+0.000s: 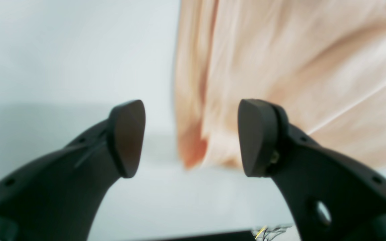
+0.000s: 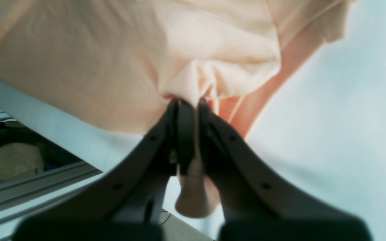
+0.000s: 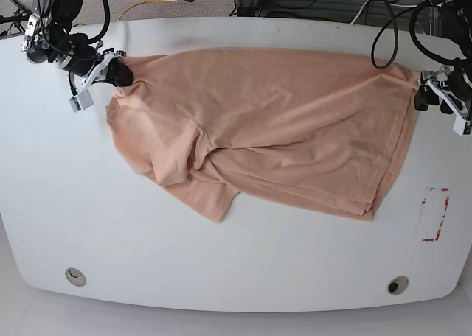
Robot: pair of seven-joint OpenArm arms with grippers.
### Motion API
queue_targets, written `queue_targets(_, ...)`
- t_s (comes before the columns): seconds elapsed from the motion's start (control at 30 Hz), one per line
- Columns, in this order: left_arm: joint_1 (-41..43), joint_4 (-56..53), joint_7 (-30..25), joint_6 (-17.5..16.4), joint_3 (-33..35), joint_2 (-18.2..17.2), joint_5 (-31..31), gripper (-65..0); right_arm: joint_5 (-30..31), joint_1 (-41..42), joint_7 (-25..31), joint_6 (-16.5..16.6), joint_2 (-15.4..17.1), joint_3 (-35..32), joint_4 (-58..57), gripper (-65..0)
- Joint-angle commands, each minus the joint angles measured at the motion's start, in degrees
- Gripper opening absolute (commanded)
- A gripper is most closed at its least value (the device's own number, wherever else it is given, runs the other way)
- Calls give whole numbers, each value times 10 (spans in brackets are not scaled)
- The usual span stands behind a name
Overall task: Fold the T-shirt properly
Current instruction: 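Move the left gripper along the shirt side and regrasp it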
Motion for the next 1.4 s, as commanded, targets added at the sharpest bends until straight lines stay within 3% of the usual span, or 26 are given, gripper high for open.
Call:
queue_targets(0.0, -16, 6, 16, 0, -3, -28, -23, -229, 9, 3, 8, 0, 10, 5, 10, -648)
queue_targets(0.13, -77, -9, 33, 4, 1, -28, -33, -231, 9, 3, 8, 0, 6, 2, 10, -648)
queue_targets(0.33, -175, -89, 29, 5, 63, -11, 8, -233, 9, 15, 8, 0, -1, 5, 9, -648)
queue_targets(0.63, -256, -208, -73, 5, 140, 37, 120, -233, 9, 20, 8, 0, -2, 5, 9, -648)
queue_targets(0.97, -296, -281, -115, 5, 154, 65, 193, -235, 9, 20, 8, 0, -2, 5, 9, -648)
queue_targets(1.17, -296, -281, -119, 5, 152, 64, 232, -235, 9, 20, 8, 0, -2, 5, 9, -648)
queue_targets(1.37, -281, -281, -119, 5, 151, 51, 233, -235, 9, 19, 8, 0, -3, 4, 9, -648)
